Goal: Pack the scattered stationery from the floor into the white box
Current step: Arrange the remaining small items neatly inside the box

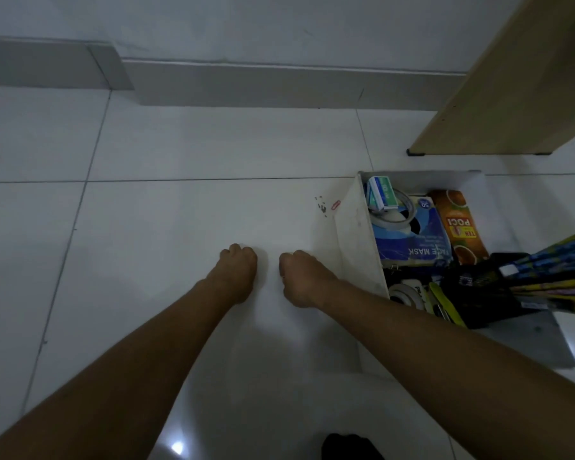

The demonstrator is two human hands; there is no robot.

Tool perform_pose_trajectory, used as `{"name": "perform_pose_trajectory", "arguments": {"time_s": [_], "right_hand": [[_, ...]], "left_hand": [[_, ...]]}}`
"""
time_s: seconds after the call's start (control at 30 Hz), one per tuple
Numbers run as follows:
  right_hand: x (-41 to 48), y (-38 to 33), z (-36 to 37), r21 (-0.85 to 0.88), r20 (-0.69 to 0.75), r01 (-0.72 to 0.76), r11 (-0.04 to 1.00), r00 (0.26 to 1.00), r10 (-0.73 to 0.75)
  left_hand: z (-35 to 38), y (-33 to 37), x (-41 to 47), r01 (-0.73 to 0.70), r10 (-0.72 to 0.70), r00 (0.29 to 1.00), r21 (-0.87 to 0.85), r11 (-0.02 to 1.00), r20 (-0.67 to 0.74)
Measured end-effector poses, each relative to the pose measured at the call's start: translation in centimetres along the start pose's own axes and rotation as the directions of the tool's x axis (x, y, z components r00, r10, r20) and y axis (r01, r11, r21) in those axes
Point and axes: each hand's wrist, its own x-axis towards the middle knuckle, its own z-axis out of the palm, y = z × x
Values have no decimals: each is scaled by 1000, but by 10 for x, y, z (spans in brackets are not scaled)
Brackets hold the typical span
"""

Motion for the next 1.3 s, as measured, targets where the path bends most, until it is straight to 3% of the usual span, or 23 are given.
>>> {"name": "perform_pose_trajectory", "arguments": {"time_s": [0.17,0.33,0.43,0.53,0.63,0.7,0.77,0.87,0.97,1.07,1.3], "right_hand": [[-1,1,0,16,-12,3,1000,1000,-3],[-1,0,1,18,-14,6,1000,1000,-5],[-1,0,-1,50,-29,8,999,1000,-6],[-11,-2,-6,237,-127,26,971,992,4],[-39,-9,-17,445,-340,155,882,940,7],[-64,-11,-30,498,-500,281,820,866,6],[-89,-3,-47,541,-624,364,758,778,72],[-112,35,-73,606,-690,335,721,672,268],[-116,84,-87,683,-649,217,698,619,442],[-108,114,-90,729,-576,97,677,623,530],[-89,127,-106,723,-530,48,689,678,510]], "left_hand": [[2,-1,-1,-50,49,998,27,998,44],[6,-7,-7,-117,117,993,3,993,-28],[6,-8,-15,-108,102,993,-113,988,-58],[-2,-2,-29,-87,54,992,-319,944,-111],[-18,13,-43,-124,-25,974,-617,777,-227],[-35,30,-51,-181,-68,961,-799,573,-267],[-54,52,-57,-221,-98,954,-883,414,-284],[-75,90,-59,-285,-68,945,-907,309,-320],[-83,124,-57,-325,15,942,-899,295,-336],[-82,149,-45,-314,40,948,-903,295,-317],[-87,186,-21,-361,67,918,-752,552,-391]]}}
